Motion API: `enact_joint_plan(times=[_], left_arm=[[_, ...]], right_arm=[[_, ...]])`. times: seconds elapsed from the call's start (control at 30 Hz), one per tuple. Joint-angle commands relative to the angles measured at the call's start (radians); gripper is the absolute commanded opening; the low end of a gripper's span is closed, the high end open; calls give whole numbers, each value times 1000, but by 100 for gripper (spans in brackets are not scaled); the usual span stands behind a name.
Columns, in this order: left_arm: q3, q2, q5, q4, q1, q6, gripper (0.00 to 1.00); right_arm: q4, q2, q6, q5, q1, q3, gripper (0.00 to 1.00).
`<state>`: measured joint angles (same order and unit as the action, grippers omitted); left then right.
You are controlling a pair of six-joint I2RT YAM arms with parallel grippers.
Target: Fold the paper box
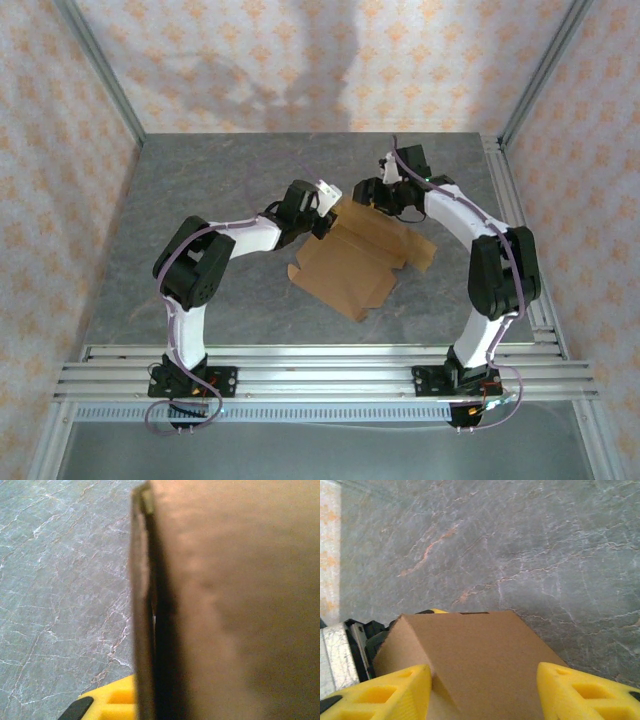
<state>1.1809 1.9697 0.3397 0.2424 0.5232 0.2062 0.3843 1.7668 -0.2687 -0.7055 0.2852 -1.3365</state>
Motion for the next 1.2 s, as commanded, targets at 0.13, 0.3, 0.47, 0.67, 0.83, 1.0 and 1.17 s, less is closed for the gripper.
enact_joint_plan(times=[0.13, 0.3, 0.47, 0.67, 0.83, 1.0, 1.17], left_arm=[[42, 6, 5, -42, 15, -44, 21], [18, -14, 6, 8, 16, -89, 34], [-1, -22, 0, 30, 16, -101, 32], [-23, -28, 33, 70, 3, -133, 20], [-38, -27, 62, 113, -5, -172, 26], [-30, -17, 84, 123, -6, -186, 11], [-27, -8, 71, 126, -6, -190, 7]], right_arm=[[13, 41, 64, -4, 1, 40, 59], [46, 38, 87, 35, -1, 41, 57], [48, 30, 83, 32, -1, 41, 57], [47, 24, 76, 9, -6, 38, 55], [57, 24, 84, 11, -7, 36, 54], [46, 23, 78, -23, -6, 36, 54], [36, 22, 71, -51, -7, 38, 54]])
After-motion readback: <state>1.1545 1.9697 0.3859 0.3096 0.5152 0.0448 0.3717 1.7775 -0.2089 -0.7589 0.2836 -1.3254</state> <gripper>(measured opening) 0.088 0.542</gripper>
